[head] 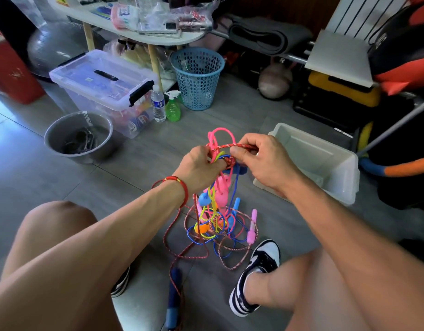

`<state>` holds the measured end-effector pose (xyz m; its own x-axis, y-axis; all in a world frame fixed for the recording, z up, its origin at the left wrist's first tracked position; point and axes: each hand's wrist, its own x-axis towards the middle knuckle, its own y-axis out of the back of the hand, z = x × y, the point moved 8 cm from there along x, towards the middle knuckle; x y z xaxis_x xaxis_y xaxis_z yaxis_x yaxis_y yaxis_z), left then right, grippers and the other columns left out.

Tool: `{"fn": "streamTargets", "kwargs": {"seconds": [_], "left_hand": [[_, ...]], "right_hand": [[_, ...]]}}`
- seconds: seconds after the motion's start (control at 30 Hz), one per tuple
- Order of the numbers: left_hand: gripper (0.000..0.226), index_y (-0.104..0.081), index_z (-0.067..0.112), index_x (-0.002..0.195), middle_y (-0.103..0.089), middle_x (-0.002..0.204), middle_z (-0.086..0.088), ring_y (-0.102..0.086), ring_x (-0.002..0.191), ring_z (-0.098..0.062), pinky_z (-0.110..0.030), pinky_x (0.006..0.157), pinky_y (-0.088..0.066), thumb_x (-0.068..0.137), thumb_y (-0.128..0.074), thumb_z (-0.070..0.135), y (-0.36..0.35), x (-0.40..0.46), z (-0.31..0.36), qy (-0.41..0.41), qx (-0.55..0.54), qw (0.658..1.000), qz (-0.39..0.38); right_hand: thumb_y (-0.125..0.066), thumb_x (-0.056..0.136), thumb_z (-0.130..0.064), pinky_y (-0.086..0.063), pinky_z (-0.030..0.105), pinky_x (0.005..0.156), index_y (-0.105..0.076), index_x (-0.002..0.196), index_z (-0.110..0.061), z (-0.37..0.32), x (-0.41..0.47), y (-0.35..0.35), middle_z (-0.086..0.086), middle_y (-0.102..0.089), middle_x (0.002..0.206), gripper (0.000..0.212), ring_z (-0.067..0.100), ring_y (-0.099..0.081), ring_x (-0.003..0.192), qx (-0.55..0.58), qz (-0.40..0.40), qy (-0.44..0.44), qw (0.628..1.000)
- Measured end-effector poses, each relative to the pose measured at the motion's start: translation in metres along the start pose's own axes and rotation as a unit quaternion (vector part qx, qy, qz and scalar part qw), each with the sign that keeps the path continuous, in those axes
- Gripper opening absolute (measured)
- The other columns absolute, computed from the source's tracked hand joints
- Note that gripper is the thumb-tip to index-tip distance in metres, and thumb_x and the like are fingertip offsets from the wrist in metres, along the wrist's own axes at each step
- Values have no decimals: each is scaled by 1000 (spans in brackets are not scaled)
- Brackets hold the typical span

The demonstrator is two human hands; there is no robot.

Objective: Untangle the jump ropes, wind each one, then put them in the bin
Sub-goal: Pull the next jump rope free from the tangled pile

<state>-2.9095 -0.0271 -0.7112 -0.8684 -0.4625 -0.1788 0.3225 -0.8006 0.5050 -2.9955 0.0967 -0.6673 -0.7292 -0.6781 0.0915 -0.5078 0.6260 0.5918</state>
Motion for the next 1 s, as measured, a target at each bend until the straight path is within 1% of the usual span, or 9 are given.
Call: {"fn": "streamTargets", "kwargs": {"seconds": [0.1,0.23,0.37,0.47,0.57,0.6,0.73,0.9,1.0], "left_hand": [[21,-70,12,89,-65,73,0,-55,65,-18,-30,66,-47,85,-76,33,5,3,0,-2,-23,999,34],[16,-72,12,90,-58,60,11,-46,47,-2,-18,53,-39,82,-81,23,8,3,-2,-7,-98,995,34],[19,-70,14,102,-61,60,12,-48,53,-7,-22,55,-40,84,-78,15,10,0,3,-35,-114,993,13],[27,-67,19,111,-70,82,3,-61,67,-17,-33,71,-52,85,-72,12,7,-1,6,-52,-102,993,-8],[22,-67,21,111,-71,90,5,-64,74,-8,-30,76,-52,90,-68,17,7,-5,13,-95,-58,994,-14],[19,-66,20,111,-71,91,3,-64,76,-9,-32,78,-52,92,-66,20,6,-6,15,-103,-53,993,-27],[29,-65,18,112,-73,104,-15,-68,98,-38,-55,91,-54,89,-60,35,-2,-10,14,-94,-94,986,-103],[25,-74,23,107,-76,103,-14,-69,103,-41,-56,95,-54,86,-65,35,2,-7,7,-73,-159,981,-86],[34,-75,21,108,-76,103,-18,-70,102,-43,-58,94,-55,80,-69,40,-1,-6,3,-52,-199,976,-67]], "right_hand": [[-71,92,-29,-48,39,65,-67,76,-11,-5,-1,3,7,-65,67,25,19,-53,60,3,16,9,1000],[-68,85,-47,-52,54,69,-67,76,-14,-4,-1,4,23,-62,75,34,18,-48,66,48,25,1,999],[-70,79,-50,-54,64,82,-70,76,-16,2,-1,4,20,-66,74,35,23,-58,75,135,15,-42,990],[-72,90,-32,-57,56,85,-69,71,-14,0,-3,7,0,-64,68,26,22,-60,76,168,24,-45,984],[-65,97,-10,-60,36,83,-66,78,-4,-2,-4,8,-5,-66,65,20,20,-66,77,224,24,-52,973],[-64,98,-9,-60,31,79,-65,80,-1,-3,-5,8,-2,-67,68,19,19,-68,76,234,25,-53,971],[-62,98,-9,-59,25,69,-65,89,7,-4,-8,13,9,-62,74,19,10,-68,69,243,33,-55,968],[-73,90,-10,-60,30,77,-70,95,-1,1,-13,4,11,-64,83,11,14,-63,77,213,-5,-66,975],[-82,83,-13,-50,25,77,-70,97,-6,2,-12,7,-4,-65,82,19,2,-54,74,137,17,-42,990]]}}
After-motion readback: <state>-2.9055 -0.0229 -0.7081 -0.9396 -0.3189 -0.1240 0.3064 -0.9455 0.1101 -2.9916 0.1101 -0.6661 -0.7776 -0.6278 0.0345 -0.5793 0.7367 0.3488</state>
